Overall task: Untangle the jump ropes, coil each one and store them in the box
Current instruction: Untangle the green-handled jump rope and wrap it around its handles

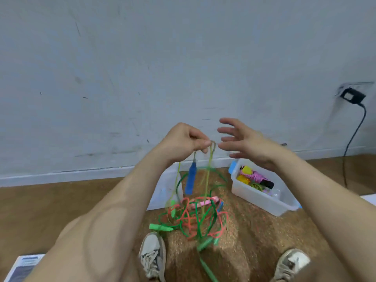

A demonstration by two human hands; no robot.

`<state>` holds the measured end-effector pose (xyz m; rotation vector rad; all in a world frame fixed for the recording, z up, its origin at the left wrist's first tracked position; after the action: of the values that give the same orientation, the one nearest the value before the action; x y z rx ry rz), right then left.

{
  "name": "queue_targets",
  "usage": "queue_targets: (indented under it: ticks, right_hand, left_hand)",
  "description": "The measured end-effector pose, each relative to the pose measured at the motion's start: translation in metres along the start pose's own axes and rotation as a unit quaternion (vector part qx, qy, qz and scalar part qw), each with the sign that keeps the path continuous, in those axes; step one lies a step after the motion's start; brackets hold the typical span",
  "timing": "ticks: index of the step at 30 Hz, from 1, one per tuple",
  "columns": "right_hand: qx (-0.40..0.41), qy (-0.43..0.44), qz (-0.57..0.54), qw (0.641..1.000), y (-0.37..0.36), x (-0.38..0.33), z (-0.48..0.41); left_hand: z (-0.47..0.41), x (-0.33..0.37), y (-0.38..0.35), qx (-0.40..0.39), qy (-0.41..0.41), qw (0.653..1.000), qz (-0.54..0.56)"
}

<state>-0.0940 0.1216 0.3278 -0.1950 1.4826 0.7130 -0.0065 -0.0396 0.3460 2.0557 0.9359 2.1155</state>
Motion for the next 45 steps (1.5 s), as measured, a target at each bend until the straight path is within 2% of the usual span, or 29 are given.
queue_targets:
  ticks: [2,4,8,13,14,16,18,20,22,23,25,27,29,30,31,32,34,36,37,40,42,43,45]
  right_hand:
    - [-0.083,-0.010,0.030,0.996,-0.014,0.003,-0.003]
    - [-0.112,-0.004,0.082,0.990,-0.024,0.007,-0.006]
    - [-0.060,0.040,0.140,0.988,-0.017,0.005,-0.017]
    - [-0.045,0.040,0.308,0.950,0.003,0.015,-0.025]
    - [-0.023,0.039,0.288,0.957,0.007,0.013,-0.025]
    - [0.033,0.024,0.163,0.986,0.013,0.007,-0.024]
    - [0.066,0.004,0.003,0.998,0.017,-0.003,-0.021]
    - [0.072,-0.004,-0.106,0.992,0.020,-0.013,-0.016]
    - [0.076,0.006,-0.120,0.990,0.024,-0.018,-0.013]
    - [0.086,0.011,-0.099,0.991,0.027,-0.018,-0.012]
    - [0.116,0.019,0.009,0.993,0.034,-0.015,-0.012]
    - [0.127,0.022,0.204,0.971,0.041,-0.009,-0.015]
    - [0.078,0.014,0.383,0.920,0.041,-0.003,-0.015]
    - [0.044,0.009,0.416,0.908,0.036,-0.002,-0.012]
    - [0.006,0.016,0.399,0.917,0.028,-0.002,-0.008]
    - [-0.036,0.031,0.335,0.941,0.017,-0.004,-0.003]
    - [-0.136,0.040,0.154,0.978,-0.014,-0.009,0.009]
    - [-0.217,0.033,0.057,0.974,-0.048,-0.002,0.014]
    - [-0.238,0.040,0.077,0.967,-0.061,0.003,0.016]
    - [-0.258,0.067,0.226,0.937,-0.074,0.020,0.013]
    - [-0.209,0.065,0.277,0.936,-0.062,0.023,0.004]
    - [-0.179,0.052,0.252,0.950,-0.054,0.020,0.002]
    - [-0.120,-0.006,0.100,0.988,-0.038,0.011,-0.001]
  left_hand:
    - [-0.004,0.007,0.000,0.026,0.009,0.996,0.083]
    - [-0.010,0.011,0.005,0.069,0.015,0.986,0.154]
    - [-0.017,0.009,0.023,0.204,-0.014,0.956,0.209]
    - [-0.026,-0.002,0.062,0.349,-0.015,0.894,0.280]
    - [-0.027,-0.008,0.070,0.365,-0.001,0.890,0.273]
    - [-0.028,-0.022,0.084,0.366,0.036,0.907,0.203]
    - [-0.028,-0.033,0.090,0.318,0.074,0.942,0.080]
    - [-0.028,-0.040,0.090,0.277,0.097,0.955,-0.050]
    - [-0.025,-0.038,0.086,0.295,0.088,0.940,-0.149]
    - [-0.023,-0.033,0.083,0.318,0.069,0.933,-0.154]
    - [-0.021,-0.023,0.080,0.360,0.024,0.930,-0.071]
    - [-0.020,-0.013,0.078,0.357,0.001,0.932,0.056]
    - [-0.016,-0.003,0.072,0.292,0.000,0.937,0.191]
    - [-0.014,0.003,0.065,0.244,0.002,0.938,0.246]
    - [-0.012,0.009,0.057,0.196,0.004,0.938,0.285]
    - [-0.009,0.016,0.047,0.153,0.005,0.937,0.314]
    - [-0.004,0.030,0.026,0.085,0.008,0.927,0.365]
    - [-0.002,0.042,0.010,0.047,0.016,0.902,0.429]
    - [-0.003,0.047,0.008,0.041,0.020,0.884,0.466]
    - [-0.015,0.047,0.030,0.071,0.008,0.813,0.578]
    - [-0.025,0.033,0.061,0.142,0.000,0.776,0.615]
    - [-0.028,0.022,0.075,0.195,0.004,0.777,0.598]
    - [-0.032,0.001,0.086,0.280,0.036,0.813,0.510]
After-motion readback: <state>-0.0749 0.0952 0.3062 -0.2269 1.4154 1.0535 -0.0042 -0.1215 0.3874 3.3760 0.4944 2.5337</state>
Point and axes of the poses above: each hand's wrist, its own z-axis away from the middle knuckle, its own y-axis out of the back of the hand, x = y × z, the point moved 2 cm from there along -z, towards the middle knuckle, and after that the axes turned 11 degrees about x, right-handed, at the moved point
